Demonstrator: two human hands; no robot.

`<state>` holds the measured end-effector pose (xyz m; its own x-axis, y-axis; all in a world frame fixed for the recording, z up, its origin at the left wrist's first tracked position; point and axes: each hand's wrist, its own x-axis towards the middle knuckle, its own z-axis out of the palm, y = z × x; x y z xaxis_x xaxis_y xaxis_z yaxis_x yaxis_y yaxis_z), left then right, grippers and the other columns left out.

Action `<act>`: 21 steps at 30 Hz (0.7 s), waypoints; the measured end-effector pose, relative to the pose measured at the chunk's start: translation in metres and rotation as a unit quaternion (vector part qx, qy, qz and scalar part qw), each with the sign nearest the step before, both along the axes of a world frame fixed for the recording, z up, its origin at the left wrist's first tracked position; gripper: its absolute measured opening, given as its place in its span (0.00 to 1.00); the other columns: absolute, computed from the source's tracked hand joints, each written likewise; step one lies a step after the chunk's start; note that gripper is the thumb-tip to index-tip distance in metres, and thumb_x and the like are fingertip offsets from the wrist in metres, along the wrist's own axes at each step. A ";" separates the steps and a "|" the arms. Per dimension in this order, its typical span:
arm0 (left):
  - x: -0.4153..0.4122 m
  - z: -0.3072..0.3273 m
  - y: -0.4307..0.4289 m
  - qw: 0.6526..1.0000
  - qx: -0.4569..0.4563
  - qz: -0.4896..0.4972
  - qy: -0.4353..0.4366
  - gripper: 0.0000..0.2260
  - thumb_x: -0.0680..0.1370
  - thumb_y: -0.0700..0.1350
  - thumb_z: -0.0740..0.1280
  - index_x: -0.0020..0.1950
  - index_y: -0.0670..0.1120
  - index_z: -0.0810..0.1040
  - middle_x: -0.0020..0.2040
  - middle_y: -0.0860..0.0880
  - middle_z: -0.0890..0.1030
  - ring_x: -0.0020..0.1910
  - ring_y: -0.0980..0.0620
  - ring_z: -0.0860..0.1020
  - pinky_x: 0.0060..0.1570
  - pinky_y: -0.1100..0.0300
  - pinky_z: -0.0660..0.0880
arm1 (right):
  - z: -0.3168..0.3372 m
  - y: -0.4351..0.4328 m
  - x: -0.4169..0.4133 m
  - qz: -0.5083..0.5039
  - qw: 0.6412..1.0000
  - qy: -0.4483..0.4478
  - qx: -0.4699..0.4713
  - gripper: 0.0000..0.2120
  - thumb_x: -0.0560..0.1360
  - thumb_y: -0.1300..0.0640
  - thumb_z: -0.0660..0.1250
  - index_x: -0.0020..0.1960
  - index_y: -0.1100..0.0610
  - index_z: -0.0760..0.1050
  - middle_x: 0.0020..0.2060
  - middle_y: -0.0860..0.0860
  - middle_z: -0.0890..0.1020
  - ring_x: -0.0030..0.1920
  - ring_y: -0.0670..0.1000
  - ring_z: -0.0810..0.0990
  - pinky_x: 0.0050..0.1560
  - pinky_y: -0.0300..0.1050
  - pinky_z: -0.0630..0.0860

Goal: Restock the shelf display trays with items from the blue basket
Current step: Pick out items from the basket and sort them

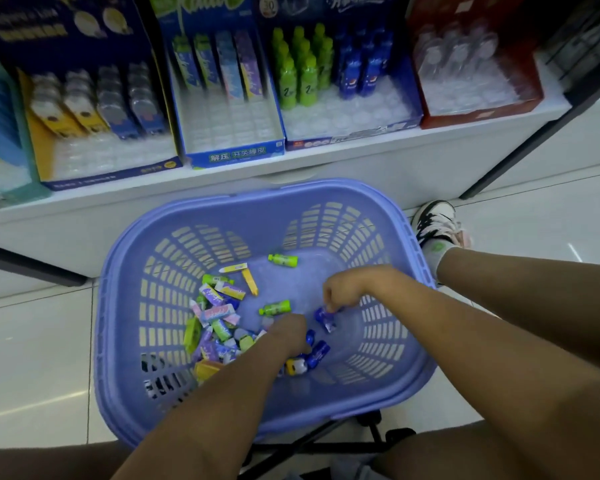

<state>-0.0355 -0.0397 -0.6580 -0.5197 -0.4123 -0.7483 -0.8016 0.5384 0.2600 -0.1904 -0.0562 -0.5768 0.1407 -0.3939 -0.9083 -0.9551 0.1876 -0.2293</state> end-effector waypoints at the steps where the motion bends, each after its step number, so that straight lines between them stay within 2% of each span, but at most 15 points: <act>1: -0.001 0.000 0.001 1.000 0.006 0.010 -0.001 0.15 0.74 0.48 0.68 0.51 0.37 0.75 0.51 0.38 0.78 0.54 0.40 0.77 0.46 0.50 0.73 | 0.009 -0.005 -0.006 -0.049 0.998 -0.023 -0.013 0.10 0.77 0.54 0.65 0.44 0.62 0.75 0.37 0.58 0.76 0.35 0.55 0.74 0.36 0.42 0.72; 3: -0.001 0.006 0.000 0.996 0.027 0.081 0.002 0.11 0.75 0.46 0.67 0.42 0.38 0.74 0.42 0.39 0.76 0.50 0.40 0.78 0.41 0.52 0.70 | 0.032 -0.013 -0.018 -0.148 0.986 -0.071 -0.031 0.09 0.77 0.58 0.65 0.53 0.64 0.75 0.41 0.59 0.77 0.32 0.51 0.75 0.33 0.38 0.74; 4: -0.001 0.012 -0.004 0.988 0.043 0.145 0.014 0.12 0.76 0.46 0.66 0.37 0.40 0.73 0.38 0.39 0.74 0.45 0.42 0.78 0.39 0.53 0.68 | 0.043 -0.017 -0.024 -0.185 0.977 -0.098 -0.043 0.10 0.77 0.61 0.64 0.56 0.65 0.75 0.42 0.59 0.77 0.33 0.49 0.75 0.33 0.36 0.75; 5: -0.003 0.020 -0.011 0.972 0.075 0.220 0.043 0.14 0.77 0.46 0.65 0.34 0.42 0.71 0.35 0.38 0.72 0.38 0.45 0.75 0.37 0.56 0.66 | 0.054 -0.021 -0.030 -0.209 0.968 -0.122 -0.061 0.12 0.78 0.62 0.63 0.59 0.66 0.74 0.42 0.58 0.77 0.33 0.48 0.75 0.34 0.35 0.76; 6: -0.006 0.031 -0.019 0.936 0.135 0.310 0.094 0.14 0.78 0.46 0.63 0.32 0.44 0.69 0.34 0.38 0.71 0.33 0.49 0.73 0.36 0.57 0.67 | 0.066 -0.024 -0.035 -0.227 0.960 -0.144 -0.081 0.12 0.78 0.63 0.63 0.60 0.65 0.74 0.42 0.57 0.78 0.34 0.47 0.76 0.36 0.34 0.76; 7: -0.010 0.042 -0.027 0.869 0.218 0.416 0.153 0.13 0.79 0.44 0.61 0.34 0.45 0.69 0.32 0.41 0.71 0.31 0.51 0.72 0.37 0.58 0.69 | 0.077 -0.027 -0.040 -0.246 0.949 -0.166 -0.101 0.12 0.78 0.64 0.62 0.61 0.65 0.74 0.43 0.57 0.77 0.34 0.47 0.76 0.38 0.35 0.77; 9: -0.020 0.072 -0.047 0.698 0.372 0.552 0.264 0.10 0.80 0.43 0.57 0.40 0.45 0.72 0.31 0.46 0.78 0.28 0.53 0.75 0.33 0.60 0.74 | 0.098 -0.031 -0.048 -0.294 0.920 -0.217 -0.139 0.12 0.78 0.66 0.62 0.60 0.66 0.72 0.43 0.58 0.76 0.35 0.49 0.76 0.41 0.38 0.77; 10: -0.024 0.088 -0.058 0.645 0.412 0.563 0.312 0.09 0.80 0.43 0.56 0.43 0.44 0.73 0.32 0.47 0.81 0.27 0.54 0.76 0.29 0.63 0.73 | 0.110 -0.033 -0.051 -0.315 0.904 -0.242 -0.160 0.11 0.77 0.68 0.63 0.59 0.66 0.72 0.43 0.58 0.76 0.35 0.49 0.76 0.40 0.38 0.77; 11: -0.027 0.105 -0.066 0.617 0.431 0.555 0.354 0.09 0.80 0.43 0.56 0.46 0.43 0.74 0.33 0.46 0.82 0.25 0.55 0.75 0.25 0.65 0.71 | 0.121 -0.034 -0.054 -0.331 0.886 -0.268 -0.182 0.10 0.76 0.69 0.63 0.57 0.65 0.71 0.41 0.57 0.76 0.35 0.50 0.76 0.40 0.38 0.77; 12: -0.030 0.121 -0.073 0.603 0.439 0.537 0.394 0.09 0.79 0.45 0.58 0.49 0.42 0.75 0.36 0.44 0.83 0.24 0.56 0.73 0.22 0.66 0.69 | 0.133 -0.034 -0.057 -0.339 0.870 -0.294 -0.204 0.10 0.75 0.70 0.64 0.56 0.64 0.71 0.40 0.56 0.76 0.35 0.50 0.76 0.39 0.37 0.77; 14: -0.034 0.149 -0.081 0.603 0.430 0.496 0.454 0.13 0.76 0.49 0.63 0.53 0.41 0.77 0.41 0.42 0.84 0.24 0.58 0.70 0.21 0.68 0.65 | 0.157 -0.033 -0.063 -0.331 0.847 -0.331 -0.252 0.11 0.74 0.70 0.64 0.56 0.64 0.73 0.41 0.55 0.77 0.36 0.49 0.76 0.40 0.35 0.77; 16: -0.035 0.170 -0.084 0.608 0.412 0.457 0.503 0.16 0.72 0.50 0.66 0.53 0.41 0.78 0.42 0.43 0.84 0.25 0.59 0.68 0.22 0.70 0.64 | 0.177 -0.032 -0.066 -0.313 0.834 -0.345 -0.296 0.12 0.74 0.69 0.66 0.55 0.61 0.75 0.45 0.53 0.78 0.38 0.49 0.76 0.45 0.33 0.77; 18: -0.038 0.183 -0.086 0.591 0.393 0.445 0.546 0.15 0.71 0.49 0.67 0.52 0.40 0.78 0.41 0.44 0.84 0.25 0.60 0.68 0.22 0.70 0.63 | 0.189 -0.031 -0.065 -0.317 0.815 -0.356 -0.328 0.13 0.73 0.69 0.67 0.56 0.60 0.76 0.47 0.54 0.79 0.42 0.50 0.77 0.48 0.34 0.76; 20: -0.041 0.194 -0.087 0.577 0.355 0.448 0.584 0.12 0.70 0.46 0.68 0.50 0.41 0.78 0.42 0.44 0.83 0.25 0.60 0.67 0.23 0.70 0.64 | 0.196 -0.032 -0.063 -0.366 0.773 -0.380 -0.352 0.12 0.73 0.68 0.67 0.56 0.61 0.76 0.46 0.56 0.80 0.42 0.48 0.79 0.48 0.35 0.78; 21: -0.043 0.198 -0.089 0.582 0.318 0.448 0.600 0.10 0.70 0.45 0.69 0.49 0.43 0.79 0.42 0.43 0.82 0.25 0.59 0.67 0.24 0.69 0.64 | 0.198 -0.033 -0.062 -0.398 0.746 -0.394 -0.360 0.10 0.74 0.66 0.67 0.55 0.61 0.77 0.45 0.56 0.81 0.41 0.47 0.80 0.47 0.36 0.79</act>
